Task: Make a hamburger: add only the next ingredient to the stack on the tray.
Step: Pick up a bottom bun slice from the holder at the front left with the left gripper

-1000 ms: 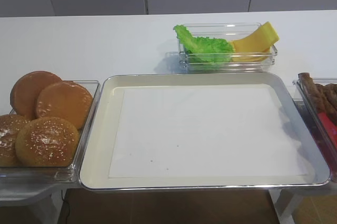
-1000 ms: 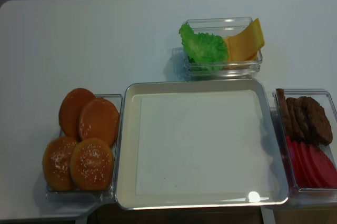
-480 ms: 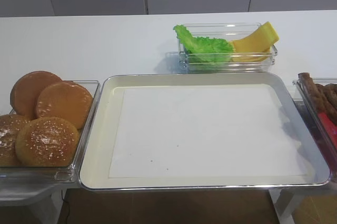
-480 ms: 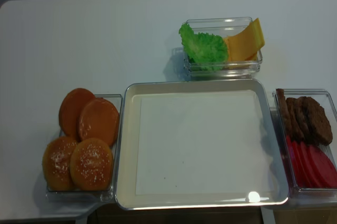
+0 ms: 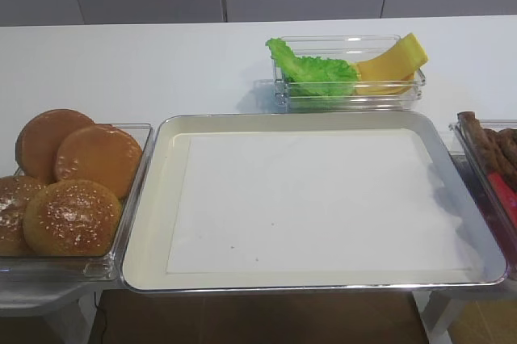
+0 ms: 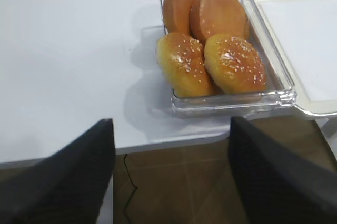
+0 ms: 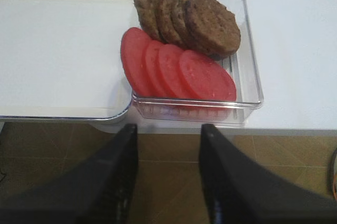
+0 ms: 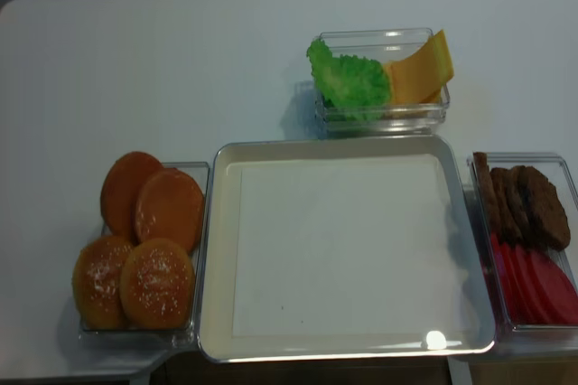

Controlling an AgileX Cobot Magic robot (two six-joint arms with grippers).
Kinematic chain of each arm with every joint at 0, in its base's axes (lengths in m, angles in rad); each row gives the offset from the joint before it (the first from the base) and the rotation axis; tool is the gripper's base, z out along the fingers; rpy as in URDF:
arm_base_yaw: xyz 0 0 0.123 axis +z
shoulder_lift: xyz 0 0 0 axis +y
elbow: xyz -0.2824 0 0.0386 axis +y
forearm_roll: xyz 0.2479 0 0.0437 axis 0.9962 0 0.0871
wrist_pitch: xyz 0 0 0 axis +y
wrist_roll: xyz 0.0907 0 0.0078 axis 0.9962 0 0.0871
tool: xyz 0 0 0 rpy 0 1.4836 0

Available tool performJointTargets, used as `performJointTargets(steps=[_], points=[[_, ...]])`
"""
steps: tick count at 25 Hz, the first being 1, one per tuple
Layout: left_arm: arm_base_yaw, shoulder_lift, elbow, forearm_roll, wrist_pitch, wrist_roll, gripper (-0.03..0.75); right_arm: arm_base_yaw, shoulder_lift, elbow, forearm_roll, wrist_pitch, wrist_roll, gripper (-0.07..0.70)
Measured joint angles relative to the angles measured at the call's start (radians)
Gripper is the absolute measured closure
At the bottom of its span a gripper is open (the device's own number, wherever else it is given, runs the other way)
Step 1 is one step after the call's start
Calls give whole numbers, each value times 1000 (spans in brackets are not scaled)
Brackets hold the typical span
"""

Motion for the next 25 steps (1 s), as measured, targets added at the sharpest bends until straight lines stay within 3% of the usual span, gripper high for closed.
performJointTargets(steps=[7,14,25], points=[[0,150,-104,0,-24,2,234,0,0,0,0,0,0,406],[0,418,-171,-1,-150,19,235,0,0,0,0,0,0,442],[0,930,-368,-4,-269,22,235,0,0,0,0,0,4,511]])
